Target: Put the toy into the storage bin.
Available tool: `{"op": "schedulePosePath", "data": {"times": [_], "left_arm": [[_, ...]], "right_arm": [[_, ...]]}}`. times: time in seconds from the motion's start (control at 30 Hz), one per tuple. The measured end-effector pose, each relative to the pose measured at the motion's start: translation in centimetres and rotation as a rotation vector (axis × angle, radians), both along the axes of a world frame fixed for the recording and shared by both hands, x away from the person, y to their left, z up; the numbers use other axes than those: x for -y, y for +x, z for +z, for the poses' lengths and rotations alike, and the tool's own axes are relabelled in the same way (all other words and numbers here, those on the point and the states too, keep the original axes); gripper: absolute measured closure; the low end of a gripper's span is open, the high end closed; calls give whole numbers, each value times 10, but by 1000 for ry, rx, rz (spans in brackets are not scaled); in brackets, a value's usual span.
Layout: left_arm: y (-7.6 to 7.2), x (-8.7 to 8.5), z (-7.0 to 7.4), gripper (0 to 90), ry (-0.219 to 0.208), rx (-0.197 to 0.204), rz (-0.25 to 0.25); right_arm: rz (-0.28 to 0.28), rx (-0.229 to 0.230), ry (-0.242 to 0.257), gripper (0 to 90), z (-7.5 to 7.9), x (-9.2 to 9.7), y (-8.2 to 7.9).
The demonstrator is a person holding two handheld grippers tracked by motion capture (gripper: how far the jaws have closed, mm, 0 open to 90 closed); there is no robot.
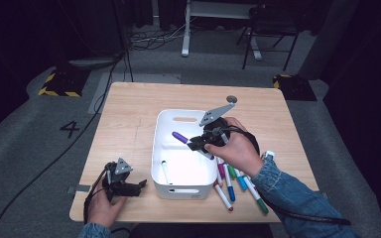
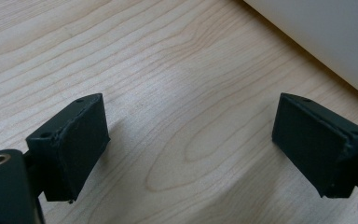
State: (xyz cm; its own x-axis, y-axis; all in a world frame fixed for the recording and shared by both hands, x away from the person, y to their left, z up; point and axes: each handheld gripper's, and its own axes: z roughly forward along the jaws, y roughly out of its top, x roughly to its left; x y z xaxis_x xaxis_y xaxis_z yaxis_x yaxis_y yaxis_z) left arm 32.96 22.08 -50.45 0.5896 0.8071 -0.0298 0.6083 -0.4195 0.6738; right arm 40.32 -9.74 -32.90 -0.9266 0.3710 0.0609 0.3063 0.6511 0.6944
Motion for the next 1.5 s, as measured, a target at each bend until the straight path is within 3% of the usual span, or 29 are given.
{"op": "schedulePosePath", "data": {"times": [0.17, 0.73, 1.1, 1.2, 1.23, 1.33, 1.4, 1.43, 1.5], "left_arm": [[0, 0, 0, 109, 1, 0, -1], [0, 0, 0, 109, 0, 1, -3], [-1, 0, 0, 109, -3, 0, 0], [-1, 0, 0, 109, -3, 0, 0], [-1, 0, 0, 109, -3, 0, 0], [-1, 0, 0, 109, -3, 0, 0], [-1, 0, 0, 109, -3, 0, 0], [-1, 0, 0, 109, -2, 0, 0], [-1, 0, 0, 109, -3, 0, 0]], "right_arm": [[5, -3, -45, 773, -10, 0, -2], [41, -11, -110, 773, -32, -8, -15], [89, -26, -201, 772, -44, -20, -24], [110, -19, -206, 772, -46, -21, -24], [80, -54, -231, 772, -45, -22, -27], [85, -70, -247, 772, -48, -25, -29], [92, -81, -250, 768, -50, -26, -28], [89, -89, -243, 719, -50, -25, -28], [80, -88, -200, 650, -50, -24, -28]]}}
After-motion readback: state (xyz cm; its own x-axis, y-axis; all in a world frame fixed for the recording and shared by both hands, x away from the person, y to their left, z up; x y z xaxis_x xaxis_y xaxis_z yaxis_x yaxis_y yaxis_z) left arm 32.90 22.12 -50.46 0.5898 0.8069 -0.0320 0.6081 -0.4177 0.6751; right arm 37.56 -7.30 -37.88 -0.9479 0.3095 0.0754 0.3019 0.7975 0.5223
